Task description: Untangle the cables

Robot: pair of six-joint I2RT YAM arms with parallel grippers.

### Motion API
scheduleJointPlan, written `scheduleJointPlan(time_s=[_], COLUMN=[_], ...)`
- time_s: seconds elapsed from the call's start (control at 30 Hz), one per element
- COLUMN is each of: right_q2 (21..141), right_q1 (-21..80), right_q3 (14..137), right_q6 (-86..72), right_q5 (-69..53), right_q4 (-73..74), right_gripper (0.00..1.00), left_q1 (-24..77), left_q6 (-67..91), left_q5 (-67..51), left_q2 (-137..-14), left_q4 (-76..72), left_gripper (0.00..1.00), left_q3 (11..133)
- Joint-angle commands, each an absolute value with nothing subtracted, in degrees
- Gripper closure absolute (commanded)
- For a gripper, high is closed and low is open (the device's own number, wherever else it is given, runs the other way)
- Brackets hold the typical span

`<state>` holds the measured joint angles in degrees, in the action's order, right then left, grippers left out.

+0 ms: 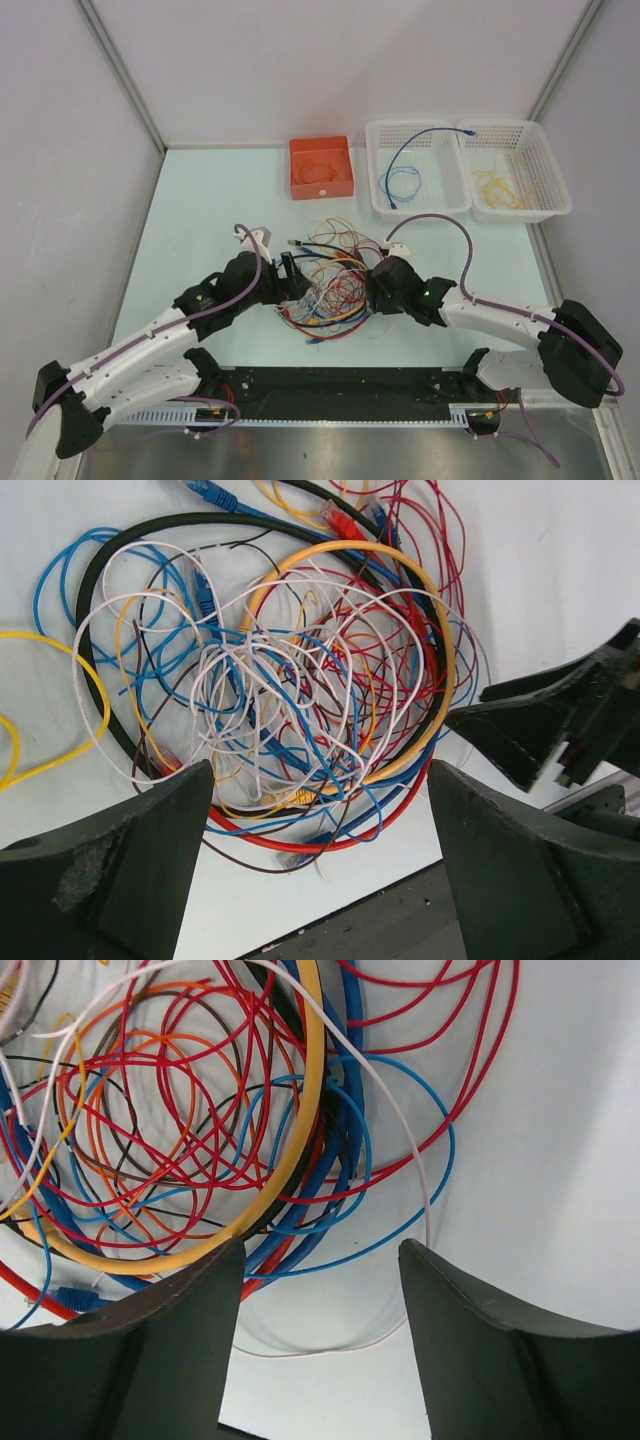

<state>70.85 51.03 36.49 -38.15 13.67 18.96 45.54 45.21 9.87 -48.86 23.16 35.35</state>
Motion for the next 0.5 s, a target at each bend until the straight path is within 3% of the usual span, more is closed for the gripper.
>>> scheduleJointPlan(time_s=[0.0, 0.17, 0.47], right_q2=[72.6, 76.2, 76.9], right_q1=[49.2, 48.0, 48.2], right_q3=[35.0, 34.5, 34.5], right_q6=[-39.5, -38.6, -37.1], right_q5=[11.0, 7.5, 5.1], right_q4=[12.2, 8.1, 5.9], right_gripper=[0.36, 0.48, 0.88], left_q1=[45.3, 45.3, 45.3], left_q6=[45.7, 45.8, 46.1], left_q5=[9.9, 10.0, 10.6], left_q2=[-45.3, -45.2, -44.5], left_q4=[21.7, 22.2, 23.5], left_gripper=[0.08, 0.08, 0.08], left_q3=[36.4, 36.4, 36.5])
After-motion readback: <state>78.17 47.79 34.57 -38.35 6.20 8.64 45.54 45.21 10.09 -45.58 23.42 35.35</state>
